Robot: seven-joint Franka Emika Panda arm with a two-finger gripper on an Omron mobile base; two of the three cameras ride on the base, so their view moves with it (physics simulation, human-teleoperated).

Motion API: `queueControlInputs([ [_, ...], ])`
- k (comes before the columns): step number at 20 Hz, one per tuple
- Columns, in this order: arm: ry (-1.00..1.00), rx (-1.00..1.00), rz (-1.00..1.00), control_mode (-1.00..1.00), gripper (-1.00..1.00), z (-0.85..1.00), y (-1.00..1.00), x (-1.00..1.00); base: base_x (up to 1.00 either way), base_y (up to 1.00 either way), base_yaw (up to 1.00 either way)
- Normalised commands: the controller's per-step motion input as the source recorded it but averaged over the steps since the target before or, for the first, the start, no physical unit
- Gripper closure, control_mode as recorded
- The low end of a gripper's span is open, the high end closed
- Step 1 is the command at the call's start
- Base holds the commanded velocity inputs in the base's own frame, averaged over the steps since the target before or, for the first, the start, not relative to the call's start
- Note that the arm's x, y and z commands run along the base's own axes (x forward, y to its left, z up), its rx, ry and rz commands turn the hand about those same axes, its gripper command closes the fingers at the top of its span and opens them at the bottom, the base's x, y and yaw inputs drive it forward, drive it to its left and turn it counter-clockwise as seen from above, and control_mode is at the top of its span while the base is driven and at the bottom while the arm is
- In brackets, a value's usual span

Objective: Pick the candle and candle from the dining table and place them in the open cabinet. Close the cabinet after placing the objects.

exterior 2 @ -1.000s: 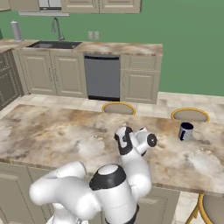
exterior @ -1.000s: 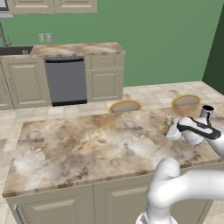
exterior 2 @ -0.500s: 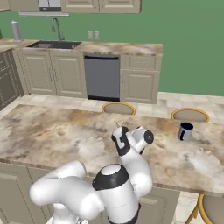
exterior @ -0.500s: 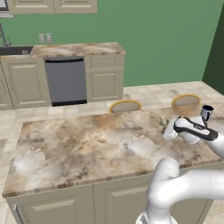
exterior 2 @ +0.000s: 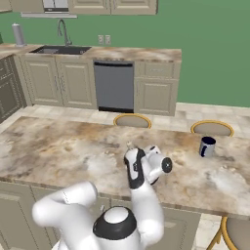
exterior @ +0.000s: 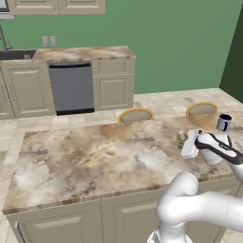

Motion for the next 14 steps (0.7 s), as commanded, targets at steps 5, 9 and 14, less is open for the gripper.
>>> queueControlInputs([
  [5,-0.19,0.0,0.09,-1.0,1.0,0.01,0.07,-0.43,0.0,0.0,0.0],
  [9,-0.17,0.0,0.09,-1.0,1.0,0.19,0.21,-0.31,0.0,0.0,0.0],
  [14,-0.16,0.0,0.04,-1.0,1.0,0.55,0.21,-0.19,0.0,0.0,0.0],
])
